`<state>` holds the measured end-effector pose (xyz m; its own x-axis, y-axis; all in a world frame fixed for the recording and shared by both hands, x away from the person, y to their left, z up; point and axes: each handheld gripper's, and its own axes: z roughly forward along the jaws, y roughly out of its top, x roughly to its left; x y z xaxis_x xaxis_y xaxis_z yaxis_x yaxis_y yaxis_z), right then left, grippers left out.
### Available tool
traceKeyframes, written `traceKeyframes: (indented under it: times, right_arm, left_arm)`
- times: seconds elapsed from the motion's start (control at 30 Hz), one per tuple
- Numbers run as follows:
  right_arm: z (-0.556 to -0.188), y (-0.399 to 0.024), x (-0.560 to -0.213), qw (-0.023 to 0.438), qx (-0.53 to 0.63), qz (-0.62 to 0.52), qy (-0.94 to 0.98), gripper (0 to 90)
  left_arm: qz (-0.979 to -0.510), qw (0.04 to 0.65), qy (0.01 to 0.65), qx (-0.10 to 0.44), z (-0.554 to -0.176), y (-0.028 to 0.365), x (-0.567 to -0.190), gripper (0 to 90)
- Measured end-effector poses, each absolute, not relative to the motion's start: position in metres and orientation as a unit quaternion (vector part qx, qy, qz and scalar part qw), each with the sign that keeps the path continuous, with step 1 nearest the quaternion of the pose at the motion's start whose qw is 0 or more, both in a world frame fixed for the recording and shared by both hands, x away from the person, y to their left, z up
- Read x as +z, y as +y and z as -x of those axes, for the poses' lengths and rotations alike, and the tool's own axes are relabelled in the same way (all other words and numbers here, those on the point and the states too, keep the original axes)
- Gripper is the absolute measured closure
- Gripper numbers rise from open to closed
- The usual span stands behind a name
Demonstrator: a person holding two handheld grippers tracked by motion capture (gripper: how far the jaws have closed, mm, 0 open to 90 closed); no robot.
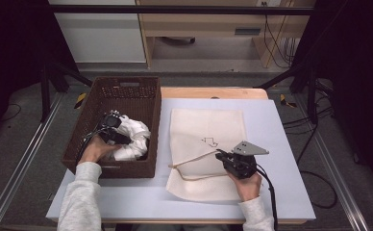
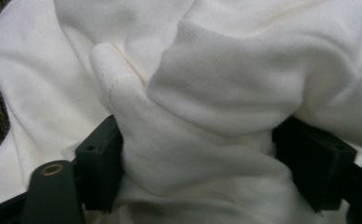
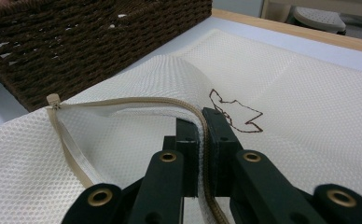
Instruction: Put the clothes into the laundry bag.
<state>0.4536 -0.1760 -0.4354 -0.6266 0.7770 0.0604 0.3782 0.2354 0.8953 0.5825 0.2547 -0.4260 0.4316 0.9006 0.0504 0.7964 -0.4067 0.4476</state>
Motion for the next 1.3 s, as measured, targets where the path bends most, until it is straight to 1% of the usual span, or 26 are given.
traceKeyframes:
  times: [0.1,0.13,0.17,0.27,0.33,0.37,0.5,0.57,0.73,1.0,1.3]
  right_arm:
    - [-0.454,-0.176,-0.435,0.203,0.487,-0.380,0.759,85.7]
    - [-0.454,-0.176,-0.435,0.202,0.487,-0.380,0.760,85.8]
    - [-0.454,-0.176,-0.435,0.202,0.487,-0.380,0.760,85.8]
    - [-0.454,-0.176,-0.435,0.202,0.487,-0.381,0.760,85.9]
    - [-0.454,-0.176,-0.435,0.203,0.487,-0.380,0.760,86.0]
    - [-0.454,-0.176,-0.435,0.203,0.487,-0.380,0.760,86.0]
    - [-0.455,-0.178,-0.435,0.201,0.486,-0.383,0.759,86.2]
    - [-0.455,-0.179,-0.436,0.202,0.486,-0.382,0.759,86.3]
    - [-0.455,-0.179,-0.436,0.202,0.485,-0.383,0.760,86.3]
    - [-0.455,-0.179,-0.436,0.200,0.486,-0.384,0.759,86.4]
    - [-0.456,-0.181,-0.436,0.200,0.488,-0.383,0.758,86.8]
  left_arm:
    - [-0.825,0.177,0.517,0.143,-0.582,0.253,-0.425,34.0]
    - [-0.826,0.174,0.516,0.144,-0.581,0.252,-0.424,40.3]
    - [-0.827,0.173,0.515,0.146,-0.580,0.252,-0.423,40.3]
    - [-0.831,0.171,0.509,0.147,-0.578,0.251,-0.420,52.8]
    - [-0.833,0.169,0.504,0.149,-0.576,0.250,-0.418,59.5]
    - [-0.834,0.169,0.503,0.151,-0.576,0.250,-0.418,59.5]
    - [-0.832,0.177,0.502,0.157,-0.572,0.250,-0.414,67.1]
    - [-0.830,0.186,0.499,0.169,-0.569,0.249,-0.411,69.8]
    - [-0.807,0.257,0.487,0.213,-0.557,0.254,-0.398,72.9]
    - [-0.762,0.346,0.485,0.254,-0.545,0.265,-0.384,73.3]
    - [-0.721,0.408,0.479,0.289,-0.534,0.274,-0.369,73.7]
